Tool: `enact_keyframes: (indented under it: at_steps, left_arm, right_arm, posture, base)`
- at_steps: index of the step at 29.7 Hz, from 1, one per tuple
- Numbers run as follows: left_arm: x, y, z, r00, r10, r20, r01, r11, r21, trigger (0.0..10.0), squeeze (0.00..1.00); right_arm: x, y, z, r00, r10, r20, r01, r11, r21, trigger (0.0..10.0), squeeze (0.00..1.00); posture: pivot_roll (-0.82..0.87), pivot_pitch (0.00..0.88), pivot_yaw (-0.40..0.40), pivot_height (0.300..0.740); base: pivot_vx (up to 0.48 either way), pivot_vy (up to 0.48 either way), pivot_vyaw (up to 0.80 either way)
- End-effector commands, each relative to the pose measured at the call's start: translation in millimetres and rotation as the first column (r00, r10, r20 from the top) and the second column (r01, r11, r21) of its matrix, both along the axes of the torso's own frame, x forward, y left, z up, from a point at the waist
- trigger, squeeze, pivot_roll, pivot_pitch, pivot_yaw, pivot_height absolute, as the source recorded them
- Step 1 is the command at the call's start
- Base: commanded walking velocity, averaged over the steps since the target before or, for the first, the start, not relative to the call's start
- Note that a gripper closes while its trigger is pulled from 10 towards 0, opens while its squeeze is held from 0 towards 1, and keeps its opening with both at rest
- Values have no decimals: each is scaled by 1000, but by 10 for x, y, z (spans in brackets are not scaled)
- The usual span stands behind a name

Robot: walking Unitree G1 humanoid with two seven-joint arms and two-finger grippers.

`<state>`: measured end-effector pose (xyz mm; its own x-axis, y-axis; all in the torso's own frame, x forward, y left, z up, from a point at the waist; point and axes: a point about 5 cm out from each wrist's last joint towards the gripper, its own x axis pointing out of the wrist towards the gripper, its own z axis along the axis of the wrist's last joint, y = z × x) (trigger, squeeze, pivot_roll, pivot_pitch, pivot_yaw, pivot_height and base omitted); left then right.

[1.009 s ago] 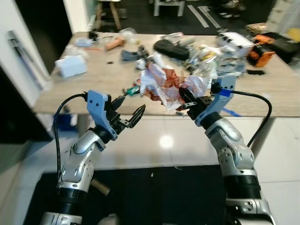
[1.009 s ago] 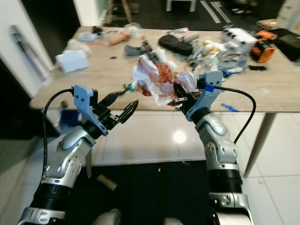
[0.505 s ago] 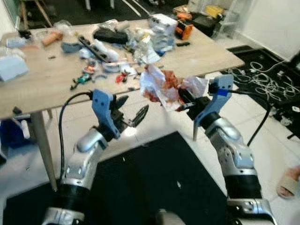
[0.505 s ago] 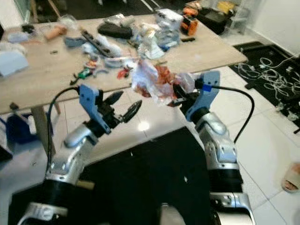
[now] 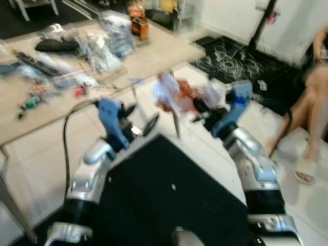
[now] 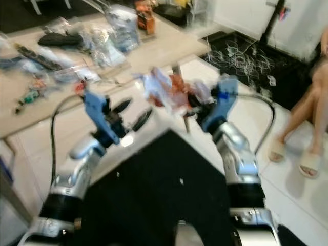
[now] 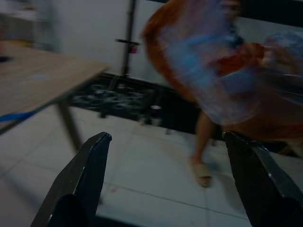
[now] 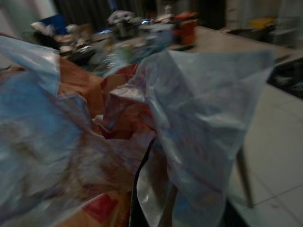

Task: Picking trash to rubbish bin

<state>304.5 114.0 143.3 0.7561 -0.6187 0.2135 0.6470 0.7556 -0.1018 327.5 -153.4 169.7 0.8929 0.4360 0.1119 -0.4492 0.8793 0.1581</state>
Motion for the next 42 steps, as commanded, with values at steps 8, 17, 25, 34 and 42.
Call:
enact_keyframes:
  at_steps: [8, 17, 25, 34, 42]
  left_arm:
    - [5, -24, 16, 1000, -16, 11, 16, 1000, -20, 10000, 0]
    - [8, -25, 20, 1000, -22, 18, 22, 1000, -17, 10000, 0]
    - [7, -25, 19, 999, -26, 19, 26, 1000, -14, 10000, 0]
    - [8, -30, 21, 999, -28, 21, 28, 999, -15, 10000, 0]
    - [8, -29, 19, 999, -30, 21, 30, 999, -15, 10000, 0]
  right_arm:
    - [-28, 15, -51, 999, 43, 3, -42, 993, -107, 10000, 0]
    - [-25, 15, -53, 999, 46, -1, -46, 993, -110, 10000, 0]
    - [-24, 20, -58, 999, 48, -2, -48, 992, -114, 10000, 0]
    - [-20, 20, -51, 999, 44, -5, -44, 992, -122, 10000, 0]
    - [-13, 17, -67, 999, 37, -18, -39, 991, -126, 10000, 0]
  posture:
    - [-83, 0, -22, 740]
    - [-83, 0, -22, 740]
    - [-84, 0, -20, 740]
    - [-85, 0, -21, 740]
    - [-86, 0, -20, 740]
  base:
    - [0, 0, -792]
    - [0, 0, -788]
    - [0, 0, -788]
    - [0, 0, -782]
    - [0, 0, -730]
